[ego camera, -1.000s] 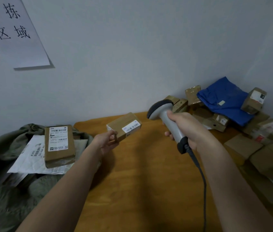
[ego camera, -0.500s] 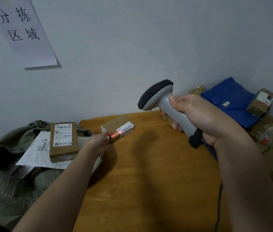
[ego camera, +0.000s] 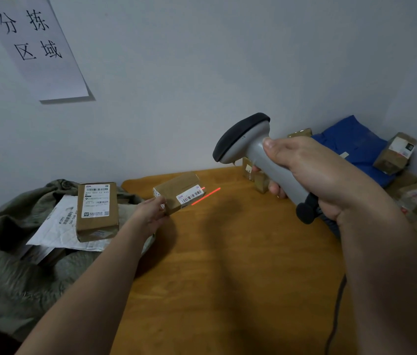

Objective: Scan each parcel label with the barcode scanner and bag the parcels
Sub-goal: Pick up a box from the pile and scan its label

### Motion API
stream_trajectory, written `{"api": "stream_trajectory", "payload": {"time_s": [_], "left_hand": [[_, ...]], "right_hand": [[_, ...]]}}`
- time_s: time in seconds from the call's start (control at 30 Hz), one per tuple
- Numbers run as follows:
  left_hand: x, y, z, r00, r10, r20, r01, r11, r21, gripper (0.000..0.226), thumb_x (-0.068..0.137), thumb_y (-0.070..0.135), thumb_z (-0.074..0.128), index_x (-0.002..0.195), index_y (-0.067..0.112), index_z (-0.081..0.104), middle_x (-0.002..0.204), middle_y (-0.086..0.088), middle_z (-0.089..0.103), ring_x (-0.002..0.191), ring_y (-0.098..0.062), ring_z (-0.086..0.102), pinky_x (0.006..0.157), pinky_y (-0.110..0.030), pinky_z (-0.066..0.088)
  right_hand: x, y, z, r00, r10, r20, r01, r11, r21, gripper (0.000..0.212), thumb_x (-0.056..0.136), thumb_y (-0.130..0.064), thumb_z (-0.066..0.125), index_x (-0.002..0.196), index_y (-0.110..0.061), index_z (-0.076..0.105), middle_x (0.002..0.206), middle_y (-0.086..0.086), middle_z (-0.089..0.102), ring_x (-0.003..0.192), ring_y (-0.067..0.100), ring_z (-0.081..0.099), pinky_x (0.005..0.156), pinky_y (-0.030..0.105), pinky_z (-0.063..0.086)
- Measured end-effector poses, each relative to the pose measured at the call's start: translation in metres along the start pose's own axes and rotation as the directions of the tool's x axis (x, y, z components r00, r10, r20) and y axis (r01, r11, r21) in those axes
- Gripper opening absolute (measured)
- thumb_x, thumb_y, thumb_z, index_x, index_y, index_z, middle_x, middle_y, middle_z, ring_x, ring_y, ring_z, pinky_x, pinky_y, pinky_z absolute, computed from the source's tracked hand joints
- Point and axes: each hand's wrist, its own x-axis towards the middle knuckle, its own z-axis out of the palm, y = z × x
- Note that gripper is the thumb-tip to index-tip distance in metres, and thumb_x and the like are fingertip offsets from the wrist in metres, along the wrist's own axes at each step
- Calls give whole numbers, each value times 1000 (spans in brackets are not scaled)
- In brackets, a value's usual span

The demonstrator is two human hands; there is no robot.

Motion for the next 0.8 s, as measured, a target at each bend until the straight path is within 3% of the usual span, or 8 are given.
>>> {"api": "stream_trajectory", "payload": {"time_s": [0.1, 0.27, 0.4, 0.57, 0.7, 0.8], "left_hand": [[2, -2, -2, 1000, 3, 7, -3, 1000, -5, 36, 93, 9, 56, 129, 4, 52, 104, -13, 62, 97, -25, 62, 72, -31, 52], [-2, -7, 3, 1000, 22, -1, -22, 997, -76, 33, 94, 10, 57, 127, 8, 52, 104, -11, 63, 94, -22, 63, 76, -28, 53], [-2, -11, 1, 999, 1, -46, -6, 995, -100, 38, 93, 13, 60, 130, 10, 53, 121, -15, 62, 103, -24, 63, 69, -29, 53], [2, -16, 1, 999, -13, -50, 7, 993, -114, 38, 91, 14, 64, 127, 9, 56, 123, -15, 62, 108, -26, 63, 70, -30, 55], [11, -23, 2, 997, 36, -65, -39, 999, -35, 16, 93, 10, 59, 108, 8, 64, 123, -10, 59, 113, -23, 58, 97, -40, 51], [13, -25, 3, 997, 37, -70, -40, 998, -43, 16, 91, 12, 61, 107, 8, 65, 119, -9, 61, 110, -22, 59, 89, -36, 53]], "right_hand": [[-4, 0, -3, 1000, -8, 15, 8, 1000, 0, 41, 103, -39, 41, 112, -5, 63, 70, -2, 58, 45, 3, 53, 46, 16, 45], [-5, 3, -7, 999, -15, 37, 16, 999, -44, 43, 102, -42, 40, 114, -8, 62, 69, 1, 62, 54, 10, 57, 56, 24, 48], [-5, 3, -7, 996, -5, 93, 8, 999, -35, 42, 101, -42, 41, 117, -10, 61, 71, -1, 64, 55, 10, 57, 54, 22, 48], [-3, 6, -7, 995, -28, 98, 29, 1000, -9, 40, 102, -39, 42, 114, -7, 62, 83, -4, 63, 55, 9, 56, 52, 21, 46], [0, 8, -10, 997, -36, 61, 36, 999, 4, 39, 103, -38, 41, 118, -7, 61, 97, 4, 66, 53, 8, 55, 52, 22, 46], [3, 10, -14, 999, -38, 37, 38, 999, 5, 40, 103, -38, 40, 116, -6, 61, 94, 4, 65, 51, 7, 55, 50, 21, 46]]}}
